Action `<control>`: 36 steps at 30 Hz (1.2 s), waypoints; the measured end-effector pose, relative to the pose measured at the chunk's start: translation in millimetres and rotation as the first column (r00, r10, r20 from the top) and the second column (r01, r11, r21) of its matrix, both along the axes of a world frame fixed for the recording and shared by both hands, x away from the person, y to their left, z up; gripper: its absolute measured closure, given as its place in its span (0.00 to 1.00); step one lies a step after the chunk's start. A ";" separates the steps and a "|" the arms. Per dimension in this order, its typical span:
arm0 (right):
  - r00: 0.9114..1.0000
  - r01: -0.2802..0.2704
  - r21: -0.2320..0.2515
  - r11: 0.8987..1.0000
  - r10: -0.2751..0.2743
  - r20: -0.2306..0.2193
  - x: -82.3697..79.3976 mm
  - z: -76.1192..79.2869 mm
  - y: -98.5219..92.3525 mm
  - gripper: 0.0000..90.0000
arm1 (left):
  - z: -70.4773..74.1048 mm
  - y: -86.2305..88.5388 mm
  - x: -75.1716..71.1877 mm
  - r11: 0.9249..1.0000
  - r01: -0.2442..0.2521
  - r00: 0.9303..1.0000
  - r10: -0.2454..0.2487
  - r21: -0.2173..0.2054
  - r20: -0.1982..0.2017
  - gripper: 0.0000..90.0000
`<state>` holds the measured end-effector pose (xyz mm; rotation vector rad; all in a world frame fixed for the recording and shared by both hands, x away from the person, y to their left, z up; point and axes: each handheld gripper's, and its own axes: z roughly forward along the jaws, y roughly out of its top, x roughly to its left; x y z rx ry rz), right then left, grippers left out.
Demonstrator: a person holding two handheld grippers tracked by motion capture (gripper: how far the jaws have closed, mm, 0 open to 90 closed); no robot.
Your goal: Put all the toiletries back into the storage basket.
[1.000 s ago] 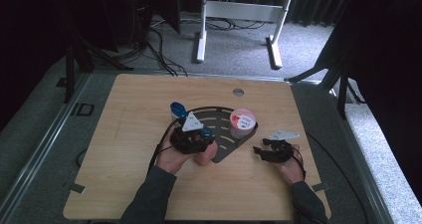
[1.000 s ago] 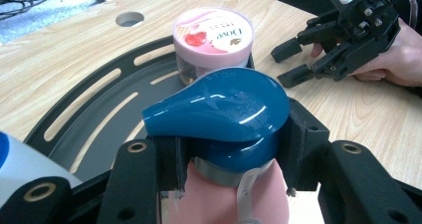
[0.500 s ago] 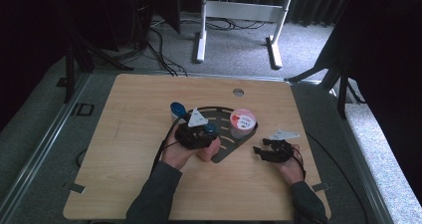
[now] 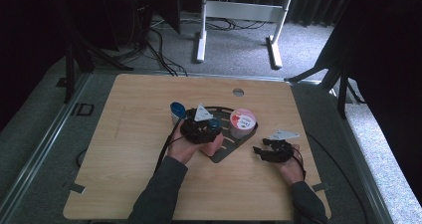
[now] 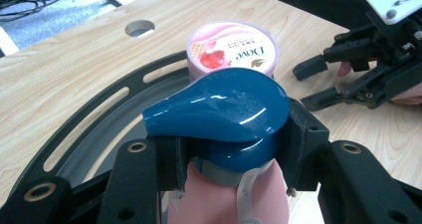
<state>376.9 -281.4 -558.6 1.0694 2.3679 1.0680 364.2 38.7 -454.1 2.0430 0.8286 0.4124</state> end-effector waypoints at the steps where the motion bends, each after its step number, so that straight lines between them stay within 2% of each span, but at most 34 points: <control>1: 1.000 0.000 -0.001 1.000 0.000 0.000 0.0 0.0 0.0 0.47 | -0.1 -0.6 1.2 1.000 -0.004 1.000 0.004 0.002 0.000 0.59; 9: 1.000 0.000 -0.001 1.000 0.000 0.001 -0.1 0.0 0.1 0.47 | -0.8 -5.2 8.0 1.000 -0.027 1.000 0.027 -0.001 0.002 0.59; 22: 1.000 0.002 0.001 1.000 -0.002 0.000 -0.1 0.0 0.2 0.47 | -0.6 -14.7 18.3 0.998 -0.056 0.998 0.056 0.025 0.012 0.59; 36: 1.000 0.002 0.002 1.000 -0.002 -0.002 0.0 0.1 0.0 0.47 | -5.3 -14.0 29.4 0.996 -0.094 0.995 0.094 0.009 0.015 0.59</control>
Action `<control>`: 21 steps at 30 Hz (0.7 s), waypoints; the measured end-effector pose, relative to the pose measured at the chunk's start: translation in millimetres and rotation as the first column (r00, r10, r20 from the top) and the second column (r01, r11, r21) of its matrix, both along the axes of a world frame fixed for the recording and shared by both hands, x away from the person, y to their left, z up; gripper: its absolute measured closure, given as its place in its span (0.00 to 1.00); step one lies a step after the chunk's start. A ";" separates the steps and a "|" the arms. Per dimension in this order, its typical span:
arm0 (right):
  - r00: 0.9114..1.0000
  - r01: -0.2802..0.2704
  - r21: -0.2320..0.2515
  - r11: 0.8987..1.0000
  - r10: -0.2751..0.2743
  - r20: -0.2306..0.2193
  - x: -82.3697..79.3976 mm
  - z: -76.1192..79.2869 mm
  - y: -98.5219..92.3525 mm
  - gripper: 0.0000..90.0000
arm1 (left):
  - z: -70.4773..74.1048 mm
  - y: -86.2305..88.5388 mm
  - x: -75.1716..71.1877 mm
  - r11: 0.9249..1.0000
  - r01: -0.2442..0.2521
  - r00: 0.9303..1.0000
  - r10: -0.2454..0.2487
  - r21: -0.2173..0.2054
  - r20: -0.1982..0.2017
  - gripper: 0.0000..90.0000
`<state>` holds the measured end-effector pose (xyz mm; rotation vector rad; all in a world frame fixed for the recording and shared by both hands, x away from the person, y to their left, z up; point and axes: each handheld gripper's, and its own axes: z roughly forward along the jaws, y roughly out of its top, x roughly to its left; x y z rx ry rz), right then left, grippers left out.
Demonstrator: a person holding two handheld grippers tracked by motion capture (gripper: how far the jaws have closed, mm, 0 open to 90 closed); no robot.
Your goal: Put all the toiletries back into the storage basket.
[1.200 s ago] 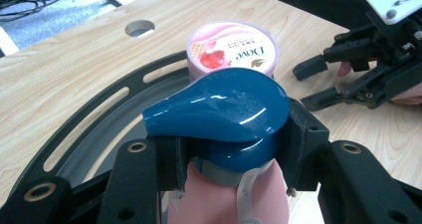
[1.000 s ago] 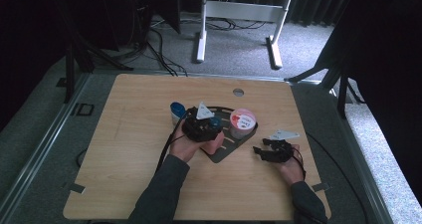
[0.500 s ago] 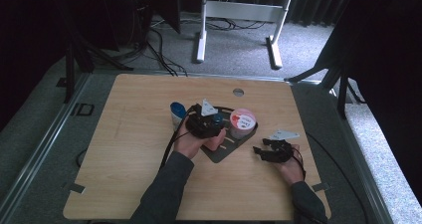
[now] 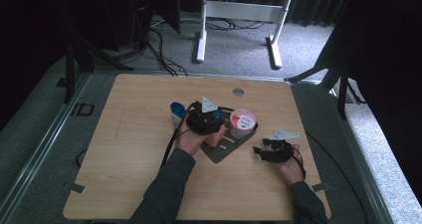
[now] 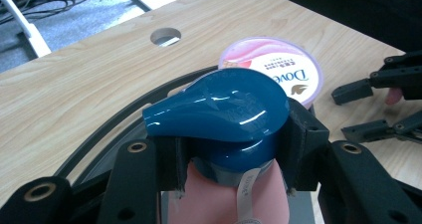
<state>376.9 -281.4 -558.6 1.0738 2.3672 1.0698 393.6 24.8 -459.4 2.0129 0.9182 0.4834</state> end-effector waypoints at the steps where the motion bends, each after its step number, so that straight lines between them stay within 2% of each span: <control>1: 1.000 0.000 0.001 1.000 0.000 0.000 0.1 0.0 -0.1 0.47 | -0.2 -0.1 0.7 1.000 -0.002 1.000 0.002 0.003 -0.002 0.59; 13: 1.000 -0.001 0.001 1.000 0.001 -0.001 0.1 0.0 -0.2 0.47 | 2.2 -6.4 11.7 1.000 -0.015 1.000 0.015 0.008 0.005 0.59; 15: 1.000 -0.001 0.003 1.000 0.001 -0.001 0.2 0.0 -0.3 0.47 | 1.2 -6.1 14.2 1.000 -0.021 1.000 0.021 -0.006 0.000 0.59; 21: 1.000 -0.002 0.000 1.000 0.002 -0.001 0.1 0.0 -0.2 0.47 | -0.8 -6.9 18.1 1.000 -0.030 1.000 0.030 0.000 -0.005 0.59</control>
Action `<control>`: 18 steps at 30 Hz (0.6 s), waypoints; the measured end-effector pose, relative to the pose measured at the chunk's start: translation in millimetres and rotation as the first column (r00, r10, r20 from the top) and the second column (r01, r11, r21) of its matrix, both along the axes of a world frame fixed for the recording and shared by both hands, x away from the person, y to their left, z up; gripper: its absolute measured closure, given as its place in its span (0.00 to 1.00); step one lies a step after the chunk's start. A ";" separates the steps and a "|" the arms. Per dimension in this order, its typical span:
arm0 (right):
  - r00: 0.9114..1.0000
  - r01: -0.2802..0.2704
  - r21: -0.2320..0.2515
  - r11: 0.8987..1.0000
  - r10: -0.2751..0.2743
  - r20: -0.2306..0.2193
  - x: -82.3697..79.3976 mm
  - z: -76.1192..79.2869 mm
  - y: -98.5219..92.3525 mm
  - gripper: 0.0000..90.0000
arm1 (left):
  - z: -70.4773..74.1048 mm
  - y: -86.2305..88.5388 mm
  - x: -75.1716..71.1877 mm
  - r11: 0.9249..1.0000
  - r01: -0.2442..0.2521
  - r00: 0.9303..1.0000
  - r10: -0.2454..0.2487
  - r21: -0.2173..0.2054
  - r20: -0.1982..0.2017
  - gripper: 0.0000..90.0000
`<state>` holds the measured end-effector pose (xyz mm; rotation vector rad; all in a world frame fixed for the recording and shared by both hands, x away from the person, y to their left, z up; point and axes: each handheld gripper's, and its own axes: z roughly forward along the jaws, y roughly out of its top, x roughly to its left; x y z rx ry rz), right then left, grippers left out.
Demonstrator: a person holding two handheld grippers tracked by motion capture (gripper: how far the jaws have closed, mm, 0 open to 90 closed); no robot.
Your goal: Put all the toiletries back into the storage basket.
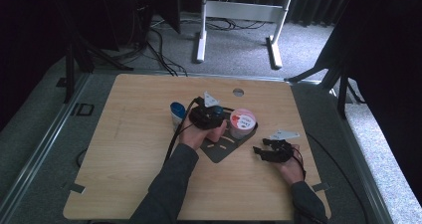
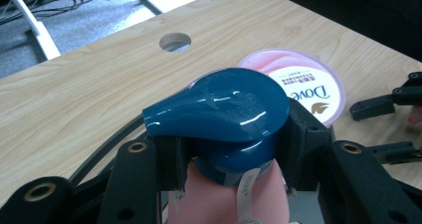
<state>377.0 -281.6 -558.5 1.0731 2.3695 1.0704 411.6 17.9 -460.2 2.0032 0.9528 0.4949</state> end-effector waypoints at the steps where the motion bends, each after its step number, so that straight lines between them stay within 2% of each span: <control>1: 1.000 0.000 0.001 1.000 0.000 0.000 0.1 0.0 -0.1 0.47 | -0.7 -0.8 2.3 1.000 -0.002 1.000 0.002 0.002 -0.003 0.59; 9: 1.000 -0.001 0.001 1.000 0.001 0.001 0.2 -0.1 -0.1 0.47 | 2.0 -5.9 9.5 1.000 -0.013 1.000 0.013 0.007 0.000 0.59; 13: 1.000 -0.001 0.002 1.000 0.001 0.000 0.1 0.0 -0.1 0.47 | 2.3 -6.3 13.3 1.000 -0.014 1.000 0.014 -0.011 -0.004 0.59; 18: 1.000 -0.001 0.004 1.000 0.001 -0.002 0.1 0.0 -0.1 0.47 | 1.7 -9.2 19.1 1.000 -0.028 1.000 0.028 0.008 -0.002 0.59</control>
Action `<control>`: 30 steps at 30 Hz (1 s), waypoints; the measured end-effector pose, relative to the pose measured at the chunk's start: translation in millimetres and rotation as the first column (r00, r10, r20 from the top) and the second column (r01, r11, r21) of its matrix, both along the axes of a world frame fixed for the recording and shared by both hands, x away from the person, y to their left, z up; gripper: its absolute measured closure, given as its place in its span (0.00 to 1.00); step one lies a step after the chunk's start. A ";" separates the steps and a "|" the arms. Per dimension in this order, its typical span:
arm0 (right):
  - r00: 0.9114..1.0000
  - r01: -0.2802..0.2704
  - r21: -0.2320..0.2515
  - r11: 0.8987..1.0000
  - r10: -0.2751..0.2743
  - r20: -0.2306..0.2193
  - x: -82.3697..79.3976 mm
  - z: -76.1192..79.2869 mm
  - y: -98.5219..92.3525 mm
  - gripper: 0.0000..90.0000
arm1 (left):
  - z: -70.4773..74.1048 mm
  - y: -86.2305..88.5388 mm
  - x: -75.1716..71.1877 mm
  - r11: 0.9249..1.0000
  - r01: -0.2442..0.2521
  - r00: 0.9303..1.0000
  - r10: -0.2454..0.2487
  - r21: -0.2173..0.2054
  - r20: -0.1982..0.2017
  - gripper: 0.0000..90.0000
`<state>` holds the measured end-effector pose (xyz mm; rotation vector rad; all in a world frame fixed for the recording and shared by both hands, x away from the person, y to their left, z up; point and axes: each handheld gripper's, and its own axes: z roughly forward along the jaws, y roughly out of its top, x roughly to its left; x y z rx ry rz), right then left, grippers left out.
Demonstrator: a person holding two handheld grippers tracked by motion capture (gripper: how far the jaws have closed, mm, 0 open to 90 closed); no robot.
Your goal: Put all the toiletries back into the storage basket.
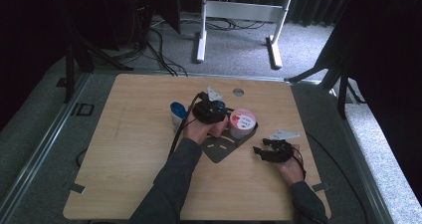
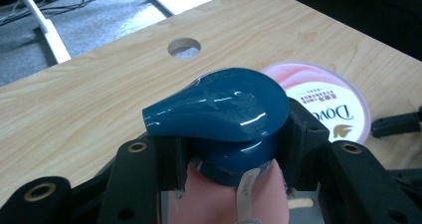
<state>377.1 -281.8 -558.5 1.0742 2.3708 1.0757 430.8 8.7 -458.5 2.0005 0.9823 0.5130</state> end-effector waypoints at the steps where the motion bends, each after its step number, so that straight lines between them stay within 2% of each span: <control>1: 1.000 0.000 0.000 1.000 0.000 0.000 0.0 0.0 0.0 0.47 | 0.1 -0.2 1.4 1.000 -0.004 1.000 0.004 -0.002 0.000 0.59; 7: 1.000 0.000 -0.001 1.000 0.000 0.000 0.0 0.0 0.0 0.47 | 0.9 -3.7 8.5 1.000 -0.018 1.000 0.018 -0.001 0.009 0.59; 11: 1.000 -0.001 -0.014 1.000 0.001 0.007 -0.6 -0.1 1.1 0.47 | 0.0 -6.1 13.7 0.999 -0.039 0.999 0.039 -0.003 0.009 0.59; 14: 1.000 0.000 -0.013 1.000 0.000 0.006 -0.7 0.0 1.1 0.47 | -3.6 -9.8 16.2 0.998 -0.066 0.998 0.066 -0.019 0.014 0.59; 24: 1.000 -0.002 -0.013 1.000 0.002 0.006 -0.7 -0.1 1.1 0.46 | -5.5 -18.1 25.2 0.996 -0.083 0.996 0.084 -0.023 0.017 0.59; 30: 1.000 -0.001 -0.010 1.000 0.001 0.005 -0.6 -0.1 0.9 0.47 | -8.2 -20.8 28.0 0.994 -0.104 0.994 0.105 -0.046 0.015 0.59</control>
